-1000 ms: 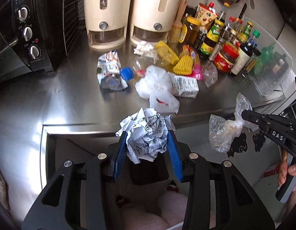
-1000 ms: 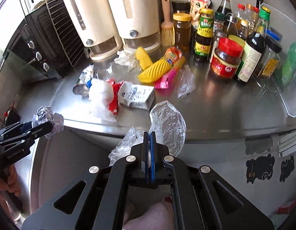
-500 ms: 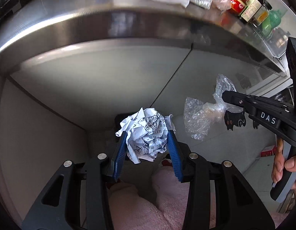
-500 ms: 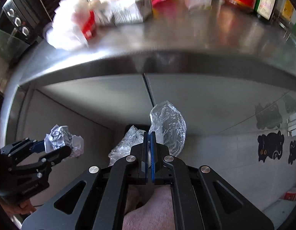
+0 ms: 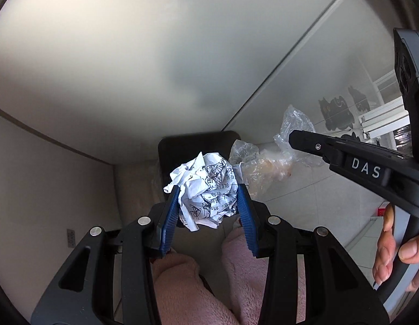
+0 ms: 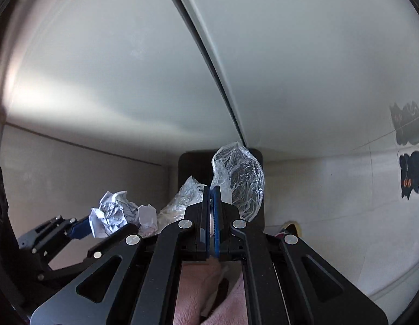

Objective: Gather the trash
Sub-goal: 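Carry the paper and plastic bag down over the black bin and open both grippers, then raise both tools back toward the counter trash, then grasp the white plastic bag with the left gripper while the right gripper grasps a silver wrapper, then lower both held items over the black bin and open both grippers, then raise both tools back above the counter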

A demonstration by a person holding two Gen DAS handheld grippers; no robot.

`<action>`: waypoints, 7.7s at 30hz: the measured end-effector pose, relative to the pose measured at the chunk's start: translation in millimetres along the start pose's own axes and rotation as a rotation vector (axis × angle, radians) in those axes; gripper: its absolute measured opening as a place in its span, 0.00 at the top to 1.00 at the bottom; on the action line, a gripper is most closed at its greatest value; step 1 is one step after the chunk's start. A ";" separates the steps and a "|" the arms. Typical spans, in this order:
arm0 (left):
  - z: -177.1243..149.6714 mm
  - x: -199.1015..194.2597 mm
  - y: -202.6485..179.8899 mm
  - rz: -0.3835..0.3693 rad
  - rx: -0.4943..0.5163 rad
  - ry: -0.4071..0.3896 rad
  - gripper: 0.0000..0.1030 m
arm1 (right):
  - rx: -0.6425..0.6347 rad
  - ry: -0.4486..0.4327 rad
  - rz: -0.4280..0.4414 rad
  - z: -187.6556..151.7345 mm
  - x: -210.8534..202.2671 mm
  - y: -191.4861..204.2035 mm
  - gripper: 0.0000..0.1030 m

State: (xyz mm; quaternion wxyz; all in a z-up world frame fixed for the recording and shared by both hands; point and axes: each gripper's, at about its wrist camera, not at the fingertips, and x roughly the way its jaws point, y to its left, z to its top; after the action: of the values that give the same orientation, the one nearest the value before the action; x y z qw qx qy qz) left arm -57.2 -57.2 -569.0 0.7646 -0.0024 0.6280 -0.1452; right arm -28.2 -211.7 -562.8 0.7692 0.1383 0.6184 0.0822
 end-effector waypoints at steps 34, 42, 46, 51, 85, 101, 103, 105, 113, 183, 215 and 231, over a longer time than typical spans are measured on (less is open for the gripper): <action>10.2 -81.1 2.3 0.025 0.033 -0.099 0.12 | -0.014 -0.096 0.002 12.1 -71.9 15.9 0.25; 15.0 -161.2 -6.0 0.028 0.043 -0.177 0.10 | -0.081 -0.222 -0.040 10.8 -164.5 25.8 0.14; 26.2 -203.3 -6.2 0.027 0.031 -0.213 0.10 | -0.121 -0.295 -0.049 17.1 -207.5 26.0 0.12; 48.3 -251.3 -6.0 0.042 0.025 -0.284 0.10 | -0.178 -0.371 -0.047 36.4 -247.6 33.4 0.10; 192.3 -222.8 -17.4 -0.005 0.018 -0.231 0.46 | -0.101 -0.330 -0.146 204.5 -223.2 -20.2 0.56; 187.3 -279.0 -21.9 -0.010 0.038 -0.355 0.80 | -0.158 -0.441 -0.114 194.6 -269.3 3.0 0.85; 181.9 -294.2 -24.2 -0.011 0.041 -0.385 0.80 | -0.170 -0.470 -0.101 188.9 -284.7 9.3 0.85; 175.4 -308.5 -27.4 -0.009 0.044 -0.411 0.80 | -0.184 -0.502 -0.092 180.9 -300.7 17.1 0.85; 136.0 -352.1 -36.1 0.008 0.044 -0.478 0.80 | -0.225 -0.577 -0.061 142.3 -346.3 40.6 0.85; 6.5 7.0 18.0 0.030 -0.036 0.023 0.38 | 0.021 0.048 0.025 6.4 15.2 -0.8 0.42; 50.9 -265.3 19.9 0.025 -0.051 -0.321 0.09 | -0.209 -0.341 -0.001 30.8 -243.6 51.1 0.03; 144.6 -298.3 59.6 0.088 -0.099 -0.397 0.32 | -0.365 -0.362 0.007 111.6 -235.6 75.8 0.15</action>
State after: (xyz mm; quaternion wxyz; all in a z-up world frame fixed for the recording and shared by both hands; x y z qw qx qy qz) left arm 44.4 41.2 -263.3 0.8779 -0.0412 0.4707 -0.0775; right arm 31.7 -222.3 -298.2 0.8794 0.0117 0.4450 0.1690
